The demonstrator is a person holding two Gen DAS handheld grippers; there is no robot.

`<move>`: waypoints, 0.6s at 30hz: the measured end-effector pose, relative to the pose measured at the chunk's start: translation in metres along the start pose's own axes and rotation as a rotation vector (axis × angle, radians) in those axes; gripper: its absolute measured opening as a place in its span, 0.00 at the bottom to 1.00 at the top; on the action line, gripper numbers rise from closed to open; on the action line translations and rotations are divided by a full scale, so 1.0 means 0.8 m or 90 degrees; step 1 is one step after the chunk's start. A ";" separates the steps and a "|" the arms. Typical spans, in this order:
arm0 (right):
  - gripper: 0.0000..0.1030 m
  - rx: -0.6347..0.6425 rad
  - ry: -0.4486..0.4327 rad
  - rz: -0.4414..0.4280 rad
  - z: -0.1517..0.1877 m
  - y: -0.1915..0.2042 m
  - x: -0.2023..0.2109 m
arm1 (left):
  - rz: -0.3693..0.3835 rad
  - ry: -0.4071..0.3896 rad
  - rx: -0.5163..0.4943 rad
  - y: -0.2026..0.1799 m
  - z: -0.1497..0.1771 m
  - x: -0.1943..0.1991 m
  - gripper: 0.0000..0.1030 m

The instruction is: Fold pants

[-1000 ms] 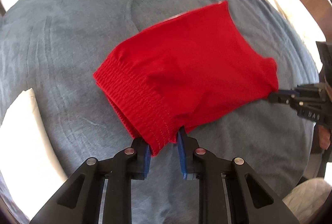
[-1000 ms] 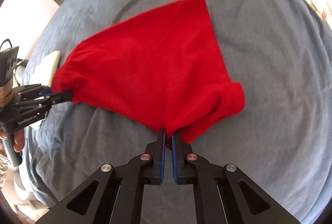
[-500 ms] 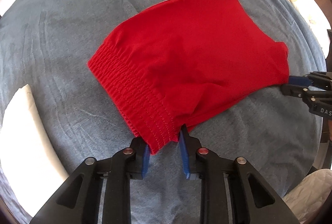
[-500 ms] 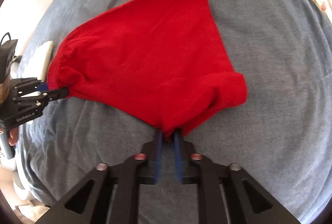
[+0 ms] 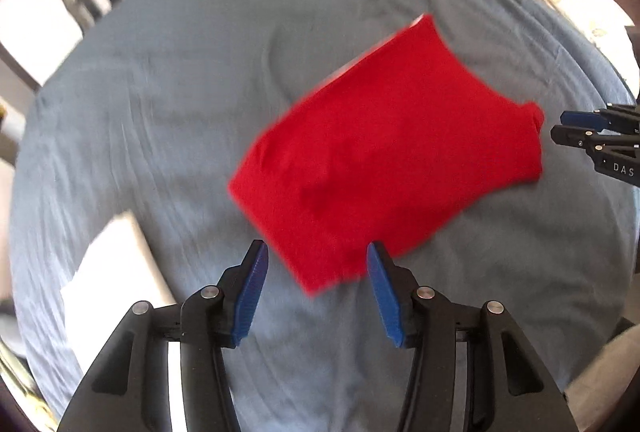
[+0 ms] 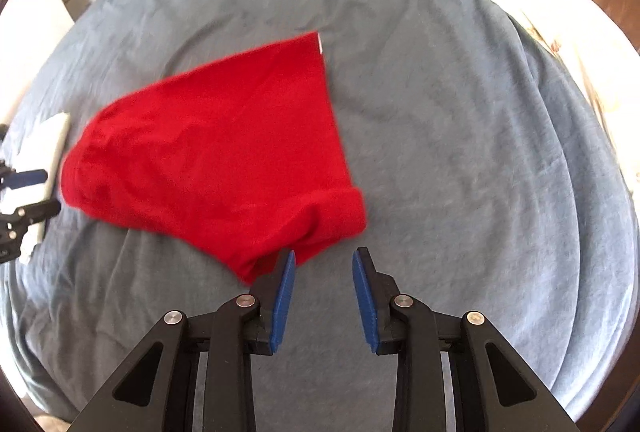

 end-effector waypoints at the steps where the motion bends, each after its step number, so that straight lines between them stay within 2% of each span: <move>1: 0.30 0.002 -0.007 -0.003 -0.003 -0.003 -0.002 | 0.004 -0.002 -0.010 -0.003 -0.004 -0.008 0.49; 4: 0.30 0.029 -0.019 -0.011 -0.009 -0.016 -0.011 | 0.003 0.022 -0.031 -0.011 -0.003 -0.038 0.49; 9: 0.30 0.093 -0.008 -0.027 -0.011 -0.012 -0.032 | -0.036 0.098 -0.069 -0.023 0.028 -0.067 0.49; 14: 0.30 0.162 0.006 -0.059 -0.003 -0.010 -0.040 | -0.042 0.109 -0.063 -0.027 0.025 -0.075 0.51; 18: 0.30 0.166 0.009 -0.078 -0.008 -0.017 -0.046 | -0.044 0.113 -0.074 -0.028 0.025 -0.078 0.51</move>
Point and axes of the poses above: each gripper's, at about its wrist camera, not at the fingertips, and x roughly against the way its jaws point, y to its left, z to its underside, the point moved 6 cm from there along -x, roughly the way its jaws point, and after that the axes turned 11 degrees about -y, right-handed, at the moved point
